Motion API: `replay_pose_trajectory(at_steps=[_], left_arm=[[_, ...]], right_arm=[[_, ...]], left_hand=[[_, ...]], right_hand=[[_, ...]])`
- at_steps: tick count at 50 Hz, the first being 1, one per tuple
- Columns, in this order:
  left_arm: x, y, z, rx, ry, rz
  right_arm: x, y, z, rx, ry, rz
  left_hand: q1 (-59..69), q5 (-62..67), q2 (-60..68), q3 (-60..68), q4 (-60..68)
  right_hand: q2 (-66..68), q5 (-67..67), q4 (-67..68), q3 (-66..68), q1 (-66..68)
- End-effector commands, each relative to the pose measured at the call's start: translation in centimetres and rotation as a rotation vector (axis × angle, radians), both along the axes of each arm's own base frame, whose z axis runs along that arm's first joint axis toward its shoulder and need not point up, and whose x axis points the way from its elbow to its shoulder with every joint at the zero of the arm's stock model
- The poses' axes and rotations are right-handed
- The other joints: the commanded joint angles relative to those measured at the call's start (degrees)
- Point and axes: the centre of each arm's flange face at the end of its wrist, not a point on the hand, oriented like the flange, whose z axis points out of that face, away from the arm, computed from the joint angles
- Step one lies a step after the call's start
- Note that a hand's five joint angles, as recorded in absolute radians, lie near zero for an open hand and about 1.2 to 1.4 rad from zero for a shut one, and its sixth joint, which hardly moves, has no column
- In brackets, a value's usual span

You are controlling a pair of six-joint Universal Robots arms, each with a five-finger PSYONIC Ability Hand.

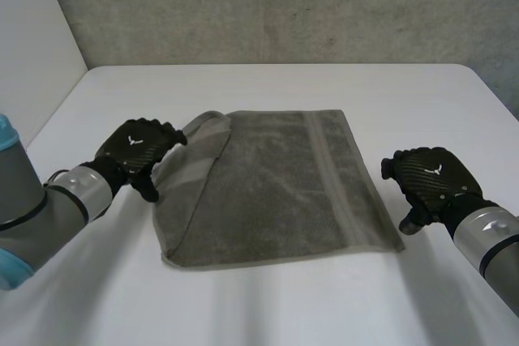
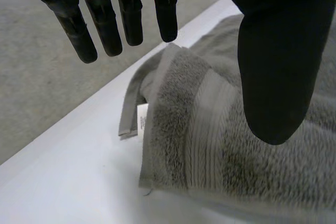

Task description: Fold the laundry

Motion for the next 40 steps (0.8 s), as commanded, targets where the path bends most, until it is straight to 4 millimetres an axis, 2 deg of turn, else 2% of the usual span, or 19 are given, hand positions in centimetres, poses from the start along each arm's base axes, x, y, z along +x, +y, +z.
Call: replay_pose_trajectory(at_steps=[1, 3, 7, 24, 31, 33, 38, 40], left_arm=[[1.3, -0.8, -2.6, -0.008, -0.092, -0.11], [1.5, -0.7, -3.7, -0.011, -0.129, -0.151], [1.5, -0.6, -4.3, -0.028, -0.161, -0.181], [1.5, -1.4, -6.5, -0.053, -0.187, -0.195], [1.4, -2.1, -6.5, -0.083, -0.189, -0.19], [1.4, -2.2, -6.4, -0.089, -0.191, -0.186], [1.4, -2.5, -6.2, -0.096, -0.184, -0.18], [1.4, -2.6, -6.1, -0.098, -0.184, -0.178]], right_arm=[[0.1, 0.1, -0.1, 0.003, -0.005, 0.007], [0.1, 0.1, -0.3, 0.012, -0.003, 0.007], [0.1, 0.0, -0.9, 0.033, 0.003, 0.006], [0.1, 0.2, -1.6, 0.058, 0.009, 0.01], [0.2, 0.2, -1.8, 0.064, 0.012, 0.012], [0.2, 0.2, -1.8, 0.064, 0.012, 0.012], [0.1, 0.1, -1.9, 0.068, 0.013, 0.01], [0.2, 0.2, -2.0, 0.071, 0.013, 0.012]], left_hand=[[5.27, 5.24, 5.29, 5.24, 5.33], [10.12, 10.09, 10.14, 10.09, 10.19], [14.51, 14.47, 14.52, 14.47, 14.57], [13.85, 13.82, 13.87, 13.82, 13.91], [15.03, 14.99, 15.05, 14.99, 15.09], [17.05, 17.01, 17.06, 17.01, 17.11], [39.04, 39.0, 39.06, 39.0, 39.1], [41.08, 41.05, 41.1, 41.05, 41.14]], right_hand=[[-3.71, -1.08, -3.66, -3.04, -2.83], [-3.71, -1.08, -3.66, -3.04, -2.83], [-3.71, -1.08, -3.66, -3.04, -2.83], [-3.88, -1.25, -3.83, -3.21, -2.99], [-3.71, -1.09, -3.66, -3.04, -2.83], [-3.88, -1.25, -3.83, -3.21, -2.99], [-3.71, -1.08, -3.66, -3.04, -2.83], [-3.71, -1.08, -3.66, -3.04, -2.83]])
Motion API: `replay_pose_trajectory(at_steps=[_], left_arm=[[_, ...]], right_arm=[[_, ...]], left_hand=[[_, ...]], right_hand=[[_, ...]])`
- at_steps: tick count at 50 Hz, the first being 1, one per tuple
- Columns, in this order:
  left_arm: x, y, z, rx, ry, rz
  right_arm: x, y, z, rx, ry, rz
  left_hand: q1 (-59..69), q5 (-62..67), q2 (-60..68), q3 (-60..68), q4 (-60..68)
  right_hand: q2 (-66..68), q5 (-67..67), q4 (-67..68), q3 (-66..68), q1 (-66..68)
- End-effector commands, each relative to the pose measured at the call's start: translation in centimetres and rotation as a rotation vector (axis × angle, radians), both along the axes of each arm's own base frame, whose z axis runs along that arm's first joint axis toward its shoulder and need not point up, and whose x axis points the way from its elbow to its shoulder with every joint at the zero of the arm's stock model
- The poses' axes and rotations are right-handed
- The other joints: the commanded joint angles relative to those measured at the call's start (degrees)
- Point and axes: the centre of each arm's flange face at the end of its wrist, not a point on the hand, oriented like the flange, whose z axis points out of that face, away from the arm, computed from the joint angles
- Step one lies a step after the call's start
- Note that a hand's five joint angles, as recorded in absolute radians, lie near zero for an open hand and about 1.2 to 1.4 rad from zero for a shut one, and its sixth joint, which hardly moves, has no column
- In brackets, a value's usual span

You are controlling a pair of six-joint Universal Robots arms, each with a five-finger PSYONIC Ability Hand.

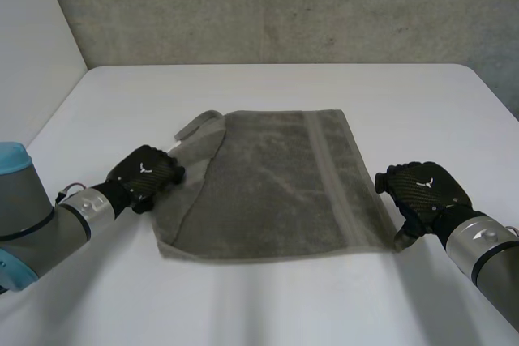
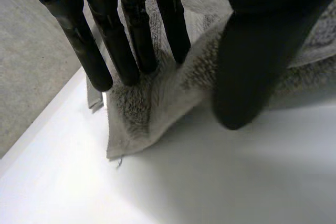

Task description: Fold the laundry

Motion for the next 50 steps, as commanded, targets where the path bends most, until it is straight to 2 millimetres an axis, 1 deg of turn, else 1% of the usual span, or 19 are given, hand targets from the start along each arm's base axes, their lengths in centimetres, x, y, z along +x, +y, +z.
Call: replay_pose_trajectory(at_steps=[1, 4, 6, 8, 15, 17, 20, 25, 27, 29, 34, 38, 39, 41, 44, 46, 47, 49, 50], left_arm=[[0.0, -0.2, 0.3, -0.006, 0.005, 0.006], [0.0, -0.3, 0.5, -0.013, 0.006, 0.007], [0.1, -0.2, 0.9, -0.012, 0.013, 0.013], [0.1, -0.2, 1.3, -0.017, 0.019, 0.016], [0.4, 0.2, 2.8, -0.014, 0.052, 0.037], [0.8, 0.1, 4.1, -0.03, 0.068, 0.066], [1.0, 0.2, 4.5, -0.034, 0.068, 0.085], [1.8, 0.7, 6.5, -0.04, 0.042, 0.175], [1.9, 0.8, 6.9, -0.037, 0.035, 0.194], [2.0, 1.0, 7.2, -0.03, 0.03, 0.209], [1.9, 1.6, 8.1, -0.021, 0.017, 0.232], [2.0, 1.9, 9.4, -0.037, 0.016, 0.25], [2.0, 1.9, 9.4, -0.037, 0.016, 0.25], [2.2, 1.9, 10.1, -0.047, 0.015, 0.273], [2.1, 1.8, 10.7, -0.045, 0.032, 0.295], [2.1, 1.7, 11.1, -0.041, 0.049, 0.311], [2.1, 1.7, 11.1, -0.041, 0.049, 0.311], [2.3, 1.3, 11.6, -0.028, 0.087, 0.351], [2.3, 1.3, 11.6, -0.028, 0.087, 0.351]], right_arm=[[0.0, 0.0, -0.2, 0.006, 0.001, 0.001], [0.0, 0.0, -0.2, 0.008, 0.001, 0.001], [0.0, 0.1, -0.3, 0.009, 0.001, 0.002], [0.1, 0.1, -0.3, 0.014, 0.002, 0.005], [0.9, 0.9, -0.6, 0.023, 0.001, 0.038], [1.1, 1.1, -0.8, 0.03, 0.003, 0.048], [1.7, 1.7, -1.1, 0.046, -0.001, 0.073], [3.0, 2.4, -1.7, 0.074, -0.007, 0.117], [4.0, 2.8, -2.0, 0.104, -0.046, 0.137], [4.5, 2.9, -2.1, 0.127, -0.071, 0.143], [6.0, 3.4, -2.5, 0.182, -0.137, 0.175], [7.4, 3.6, -2.5, 0.21, -0.193, 0.205], [7.4, 3.6, -2.5, 0.21, -0.193, 0.205], [8.6, 3.6, -2.0, 0.22, -0.243, 0.218], [9.3, 3.6, -1.8, 0.229, -0.272, 0.226], [10.6, 3.7, -1.4, 0.248, -0.327, 0.235], [10.7, 3.7, -1.4, 0.248, -0.327, 0.235], [12.1, 4.2, -1.4, 0.278, -0.359, 0.259], [12.1, 4.2, -1.4, 0.278, -0.359, 0.259]], left_hand=[[18.04, 17.9, 17.33, 17.8, 17.79], [19.39, 19.25, 18.68, 19.15, 19.14], [25.75, 25.61, 25.04, 25.51, 25.49], [27.28, 27.14, 26.57, 27.04, 27.03], [27.8, 27.66, 27.09, 27.56, 27.55], [27.8, 27.66, 27.09, 27.56, 27.55], [27.97, 27.83, 27.26, 27.73, 27.71], [27.8, 27.66, 27.09, 27.56, 27.55], [27.96, 27.82, 27.25, 27.73, 27.71], [27.97, 27.83, 27.26, 27.73, 27.71], [27.97, 27.83, 27.26, 27.73, 27.71], [27.97, 27.83, 27.26, 27.73, 27.71], [27.97, 27.83, 27.26, 27.73, 27.71], [28.64, 28.5, 27.93, 28.4, 28.38], [30.81, 30.67, 30.1, 30.57, 30.56], [31.82, 31.69, 31.12, 31.59, 31.57], [31.83, 31.7, 31.13, 31.6, 31.58], [32.84, 32.7, 32.13, 32.6, 32.59], [32.84, 32.7, 32.13, 32.61, 32.59]], right_hand=[[-3.7, -0.88, -3.1, -2.74, -2.33], [-3.7, -0.88, -3.1, -2.74, -2.33], [-3.7, -0.88, -3.1, -2.74, -2.33], [-3.54, -0.72, -2.93, -2.58, -2.16], [-3.54, -0.71, -2.93, -2.57, -2.16], [-3.54, -0.71, -2.93, -2.57, -2.16], [-3.87, -1.05, -3.27, -2.91, -2.5], [-9.09, -6.26, -8.48, -8.13, -7.71], [-16.46, -13.64, -15.86, -15.5, -15.09], [-18.15, -15.33, -17.55, -17.19, -16.78], [-18.34, -15.52, -17.73, -17.38, -16.97], [-17.5, -14.68, -16.9, -16.54, -16.13], [-17.5, -14.68, -16.89, -16.54, -16.12], [-17.0, -14.17, -16.39, -16.04, -15.62], [-16.82, -14.0, -16.22, -15.86, -15.45], [-16.66, -13.83, -16.05, -15.7, -15.28], [-16.66, -13.83, -16.05, -15.7, -15.28], [-16.49, -13.67, -15.88, -15.53, -15.12], [-16.49, -13.67, -15.88, -15.53, -15.12]])
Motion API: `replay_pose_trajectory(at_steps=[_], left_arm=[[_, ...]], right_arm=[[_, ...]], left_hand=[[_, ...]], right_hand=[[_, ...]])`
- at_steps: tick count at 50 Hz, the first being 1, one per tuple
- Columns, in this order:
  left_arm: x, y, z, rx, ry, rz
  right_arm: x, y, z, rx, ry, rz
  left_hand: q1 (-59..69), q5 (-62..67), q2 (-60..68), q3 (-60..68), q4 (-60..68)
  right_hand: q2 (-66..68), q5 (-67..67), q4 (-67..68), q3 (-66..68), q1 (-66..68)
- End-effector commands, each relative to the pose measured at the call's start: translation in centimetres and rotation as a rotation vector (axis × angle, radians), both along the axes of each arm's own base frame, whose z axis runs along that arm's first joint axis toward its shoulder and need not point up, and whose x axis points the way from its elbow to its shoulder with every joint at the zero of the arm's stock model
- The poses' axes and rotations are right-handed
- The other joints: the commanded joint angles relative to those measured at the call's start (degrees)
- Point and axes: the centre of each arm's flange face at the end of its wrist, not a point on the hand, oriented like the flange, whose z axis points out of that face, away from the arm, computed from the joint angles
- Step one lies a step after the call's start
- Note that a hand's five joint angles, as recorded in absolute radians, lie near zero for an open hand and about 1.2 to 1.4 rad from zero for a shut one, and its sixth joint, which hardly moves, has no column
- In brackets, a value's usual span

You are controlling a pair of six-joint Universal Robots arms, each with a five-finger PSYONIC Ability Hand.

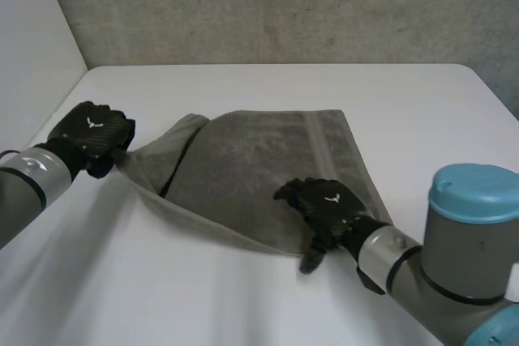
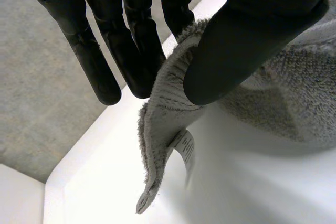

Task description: Fold the laundry

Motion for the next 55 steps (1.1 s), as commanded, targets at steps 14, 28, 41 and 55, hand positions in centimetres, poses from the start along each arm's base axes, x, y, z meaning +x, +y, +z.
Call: replay_pose_trajectory(at_steps=[14, 28, 41, 55], left_arm=[[0.6, -0.7, 2.5, 0.022, 0.113, 0.122], [1.4, -0.7, 4.0, -0.023, 0.128, 0.168], [2.7, -1.4, 3.9, -0.018, 0.137, 0.209], [2.7, -0.9, 3.0, 0.013, 0.132, 0.209]], right_arm=[[6.2, 1.0, -1.8, 0.124, -0.099, 0.033], [3.9, -1.6, -2.7, 0.095, -0.031, -0.162], [-2.7, -5.4, -1.9, 0.029, 0.051, -0.326], [-5.9, -6.3, 0.1, -0.031, 0.043, -0.321]], left_hand=[[14.83, 14.57, 13.92, 14.01, 13.92], [14.83, 14.57, 13.92, 14.01, 13.92], [14.83, 14.57, 13.92, 14.01, 13.92], [14.83, 14.57, 13.92, 14.01, 13.92]], right_hand=[[1.9, 3.36, 1.57, 2.56, 2.47], [39.9, 41.36, 39.57, 40.56, 40.47], [48.99, 50.46, 48.67, 49.66, 49.57], [64.26, 65.72, 63.93, 64.92, 64.83]])
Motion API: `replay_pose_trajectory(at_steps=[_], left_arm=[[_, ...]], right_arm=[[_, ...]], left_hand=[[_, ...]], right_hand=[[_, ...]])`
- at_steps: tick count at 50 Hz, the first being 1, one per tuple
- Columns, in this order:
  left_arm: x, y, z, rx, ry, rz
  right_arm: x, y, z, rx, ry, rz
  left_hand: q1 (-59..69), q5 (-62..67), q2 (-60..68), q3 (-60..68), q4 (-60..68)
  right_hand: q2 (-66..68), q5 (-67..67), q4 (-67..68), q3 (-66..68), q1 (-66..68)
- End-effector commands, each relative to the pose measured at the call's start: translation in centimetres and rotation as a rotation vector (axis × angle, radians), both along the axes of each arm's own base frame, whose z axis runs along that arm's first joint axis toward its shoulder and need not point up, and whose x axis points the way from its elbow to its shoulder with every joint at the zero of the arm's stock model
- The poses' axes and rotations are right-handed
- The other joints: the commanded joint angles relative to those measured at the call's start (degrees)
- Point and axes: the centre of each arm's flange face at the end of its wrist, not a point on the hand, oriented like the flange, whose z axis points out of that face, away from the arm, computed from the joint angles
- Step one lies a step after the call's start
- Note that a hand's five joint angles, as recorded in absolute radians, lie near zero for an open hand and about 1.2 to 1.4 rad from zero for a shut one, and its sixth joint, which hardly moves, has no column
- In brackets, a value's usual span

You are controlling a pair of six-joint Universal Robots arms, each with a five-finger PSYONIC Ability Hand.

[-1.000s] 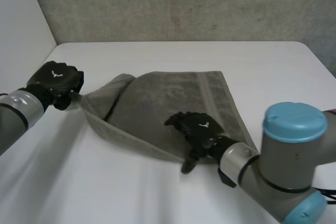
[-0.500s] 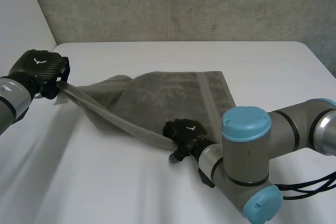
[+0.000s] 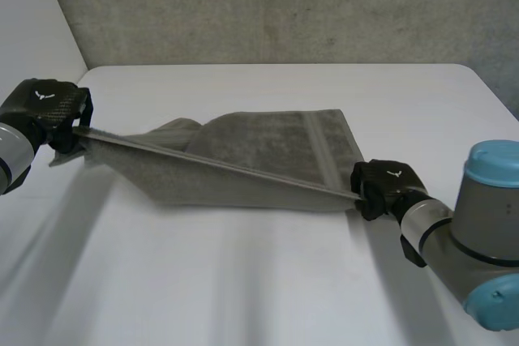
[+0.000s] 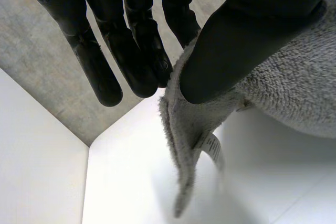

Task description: Fold the laundry

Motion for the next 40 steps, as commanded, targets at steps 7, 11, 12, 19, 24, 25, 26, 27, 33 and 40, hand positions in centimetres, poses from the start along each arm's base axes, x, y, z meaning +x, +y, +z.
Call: replay_pose_trajectory(at_steps=[7, 11, 12, 19, 24, 25, 26, 27, 33, 40], left_arm=[[-0.2, 0.4, -0.1, 0.006, 0.001, -0.008], [-0.2, 1.1, 2.2, -0.054, 0.003, -0.007], [-0.2, 1.4, 3.2, -0.081, 0.003, -0.008], [-0.1, 3.3, 9.2, -0.218, 0.068, -0.003], [-0.1, 5.0, 13.4, -0.283, 0.174, -0.006], [-0.2, 5.5, 14.4, -0.293, 0.197, -0.01], [-0.2, 5.5, 14.4, -0.293, 0.197, -0.01], [-0.2, 6.0, 15.1, -0.3, 0.209, -0.015], [-0.4, 6.0, 15.4, -0.283, 0.207, -0.021], [-0.5, 3.5, 11.8, -0.156, 0.189, -0.008]], right_arm=[[-0.7, -0.2, 1.8, -0.024, -0.044, 0.07], [-1.4, -1.5, 6.4, -0.164, -0.061, 0.062], [-1.4, -1.5, 6.5, -0.165, -0.061, 0.062], [-1.8, 0.5, 19.2, -0.448, 0.033, 0.143], [-1.9, 2.3, 24.8, -0.54, 0.073, 0.185], [-1.9, 2.7, 26.4, -0.573, 0.091, 0.187], [-1.9, 2.7, 26.4, -0.573, 0.091, 0.187], [-2.0, 3.1, 27.6, -0.595, 0.114, 0.193], [-1.9, 2.3, 28.3, -0.585, 0.258, 0.222], [-1.5, -0.3, 25.7, -0.497, 0.373, 0.223]], left_hand=[[12.15, 11.28, 10.32, 10.34, 10.21], [12.15, 11.28, 10.32, 10.34, 10.21], [12.15, 11.28, 10.32, 10.34, 10.21], [12.15, 11.28, 10.32, 10.34, 10.21], [12.15, 11.28, 10.32, 10.34, 10.21], [12.15, 11.28, 10.32, 10.34, 10.21], [12.15, 11.28, 10.32, 10.34, 10.21], [12.15, 11.28, 10.32, 10.34, 10.21], [12.15, 11.28, 10.32, 10.34, 10.21], [12.15, 11.28, 10.32, 10.34, 10.21]], right_hand=[[3.28, 3.4, 3.37, 3.4, 3.65], [3.28, 3.4, 3.37, 3.4, 3.65], [3.28, 3.4, 3.37, 3.4, 3.65], [3.28, 3.4, 3.37, 3.4, 3.65], [3.28, 3.4, 3.37, 3.4, 3.65], [3.28, 3.4, 3.37, 3.4, 3.65], [3.28, 3.4, 3.37, 3.4, 3.65], [3.28, 3.4, 3.37, 3.4, 3.65], [3.28, 3.4, 3.37, 3.4, 3.65], [3.28, 3.4, 3.37, 3.4, 3.65]])
